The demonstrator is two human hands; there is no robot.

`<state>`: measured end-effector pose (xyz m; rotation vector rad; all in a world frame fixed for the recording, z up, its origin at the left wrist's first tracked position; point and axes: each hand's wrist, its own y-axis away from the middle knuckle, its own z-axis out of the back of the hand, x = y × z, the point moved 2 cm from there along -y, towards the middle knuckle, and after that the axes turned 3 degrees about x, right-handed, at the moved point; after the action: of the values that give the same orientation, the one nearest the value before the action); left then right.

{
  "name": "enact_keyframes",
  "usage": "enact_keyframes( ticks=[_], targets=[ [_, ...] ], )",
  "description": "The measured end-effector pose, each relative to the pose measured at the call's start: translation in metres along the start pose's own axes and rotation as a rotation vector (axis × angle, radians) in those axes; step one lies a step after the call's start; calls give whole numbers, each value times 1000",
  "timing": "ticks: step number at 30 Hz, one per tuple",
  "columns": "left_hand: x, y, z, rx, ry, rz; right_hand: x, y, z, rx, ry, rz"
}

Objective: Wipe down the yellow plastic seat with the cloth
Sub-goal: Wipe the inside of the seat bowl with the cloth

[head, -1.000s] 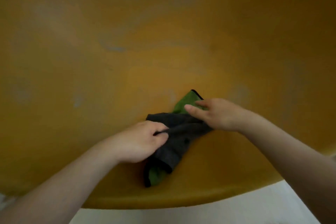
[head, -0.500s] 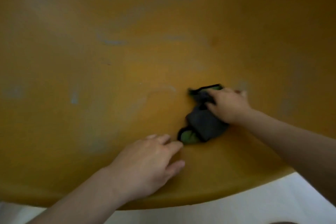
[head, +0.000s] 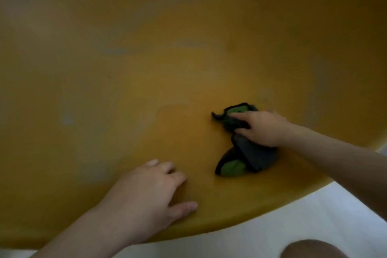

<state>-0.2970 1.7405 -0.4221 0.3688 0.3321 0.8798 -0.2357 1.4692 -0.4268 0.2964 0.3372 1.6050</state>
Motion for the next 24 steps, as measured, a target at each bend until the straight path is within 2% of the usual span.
enact_keyframes(
  ticks=[2,4,5,8,10,12,15,17,19,22,24],
  targets=[
    [0,5,-4,21,-18,1,-48,3,16,-118,-32,-270],
    [1,7,-4,31,-21,-14,-36,2,10,-146,-127,-302],
    [0,7,-2,36,-26,-22,-12,2,0,-120,-162,-243],
    [-2,0,4,-10,-46,-35,77,22,-25,-29,-132,119],
    [-6,-8,5,-53,-18,-50,83,36,-26,-19,-121,188],
    [-15,-16,2,-55,9,-89,33,44,-18,-38,-71,53],
    [-33,-30,-6,-77,18,-167,-77,59,19,-124,86,-435],
    [-42,-41,-7,-61,25,-192,-112,62,36,-243,232,-635],
    [-49,-54,-3,-34,55,-208,-96,49,26,-311,172,-570],
    [-58,-82,9,-36,99,-215,-14,35,-21,-166,-5,-139],
    [-64,-98,18,-58,96,-238,11,40,-29,-116,-40,28]
  ],
)
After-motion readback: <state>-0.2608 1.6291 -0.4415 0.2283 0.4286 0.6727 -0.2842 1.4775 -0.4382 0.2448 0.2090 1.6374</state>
